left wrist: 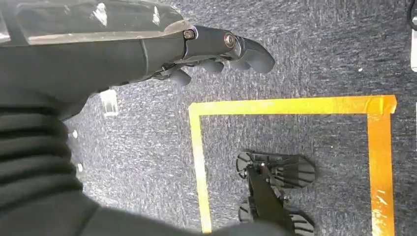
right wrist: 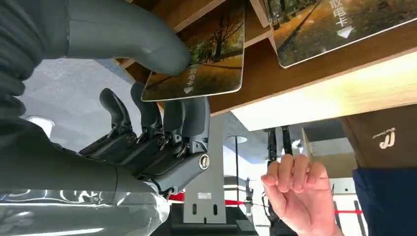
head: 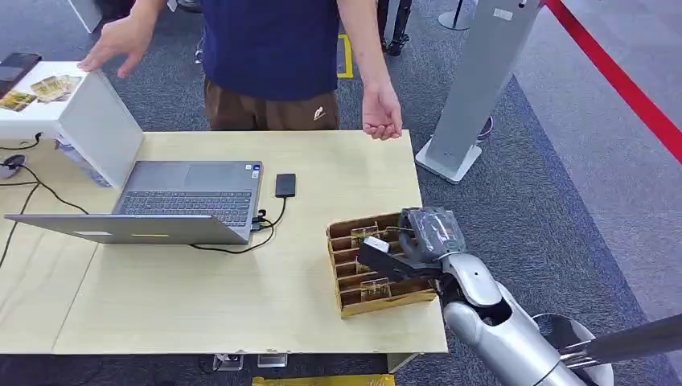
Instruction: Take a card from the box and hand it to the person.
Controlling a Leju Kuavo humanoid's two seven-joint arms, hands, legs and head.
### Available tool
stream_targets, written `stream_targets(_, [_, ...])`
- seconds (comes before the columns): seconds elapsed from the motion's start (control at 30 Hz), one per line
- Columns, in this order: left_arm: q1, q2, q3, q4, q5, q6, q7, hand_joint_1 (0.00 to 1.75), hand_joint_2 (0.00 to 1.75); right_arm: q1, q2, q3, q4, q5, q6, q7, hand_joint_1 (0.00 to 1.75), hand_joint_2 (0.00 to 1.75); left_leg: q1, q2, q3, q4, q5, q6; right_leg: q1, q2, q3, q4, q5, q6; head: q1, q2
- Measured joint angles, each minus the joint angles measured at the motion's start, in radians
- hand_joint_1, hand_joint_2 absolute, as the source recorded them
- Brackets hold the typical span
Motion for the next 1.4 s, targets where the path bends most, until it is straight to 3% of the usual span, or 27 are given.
stream_targets(0.5, [0.000, 0.002, 0.000, 0.000, 0.008, 0.006, 0.000, 0.00, 1.75, 0.002, -0.031, -0.032, -0.078, -0.009, -0.022, 0.045, 1.40, 1.75, 0.000, 0.000, 0.000, 0.000, 0.000, 0.000, 0.000, 0.000, 0.000, 0.000, 0.000, 0.000, 0.000, 0.000])
stream_targets(0.67, [0.004, 0.002, 0.000, 0.000, 0.018, 0.008, 0.005, 0.00, 1.75, 0.018, -0.067, -0.085, -0.213, 0.030, -0.090, 0.077, 1.40, 1.75, 0.000, 0.000, 0.000, 0.000, 0.000, 0.000, 0.000, 0.000, 0.000, 0.000, 0.000, 0.000, 0.000, 0.000])
stream_targets(0.77, [0.004, 0.002, 0.000, 0.000, 0.019, 0.008, 0.009, 0.00, 1.75, 0.036, -0.084, -0.133, -0.334, 0.075, -0.141, 0.059, 1.40, 1.75, 0.000, 0.000, 0.000, 0.000, 0.000, 0.000, 0.000, 0.000, 0.000, 0.000, 0.000, 0.000, 0.001, 0.000])
stream_targets(0.93, [0.004, 0.001, 0.000, 0.000, 0.016, 0.006, 0.010, 0.00, 1.75, 0.060, -0.085, -0.159, -0.457, 0.134, -0.164, 0.002, 1.40, 1.75, 0.000, 0.000, 0.000, 0.000, 0.000, 0.000, 0.000, 0.000, 0.000, 0.000, 0.000, 0.000, -0.001, 0.000])
stream_targets(1.07, [0.003, 0.000, 0.000, 0.000, 0.010, 0.002, 0.008, 0.00, 1.75, 0.069, -0.080, -0.158, -0.475, 0.181, -0.229, -0.042, 1.40, 1.75, 0.000, 0.000, 0.000, 0.000, 0.000, 0.000, 0.000, 0.000, 0.000, 0.000, 0.000, 0.000, 0.000, 0.000])
stream_targets(1.17, [0.002, 0.000, 0.000, 0.000, 0.009, 0.003, 0.008, 0.00, 1.75, 0.071, -0.069, -0.155, -0.470, 0.259, -0.283, -0.038, 1.40, 1.75, 0.000, 0.000, 0.000, 0.000, 0.000, 0.000, 0.000, 0.000, 0.000, 0.000, 0.000, 0.000, 0.000, 0.000])
stream_targets(1.4, [0.002, 0.000, 0.000, 0.000, 0.007, 0.006, 0.008, 0.00, 1.75, 0.073, -0.059, -0.153, -0.452, 0.269, -0.301, -0.035, 1.40, 1.75, 0.000, 0.000, 0.000, 0.000, 0.000, 0.000, 0.000, 0.000, 0.000, 0.000, 0.000, 0.000, 0.000, 0.000])
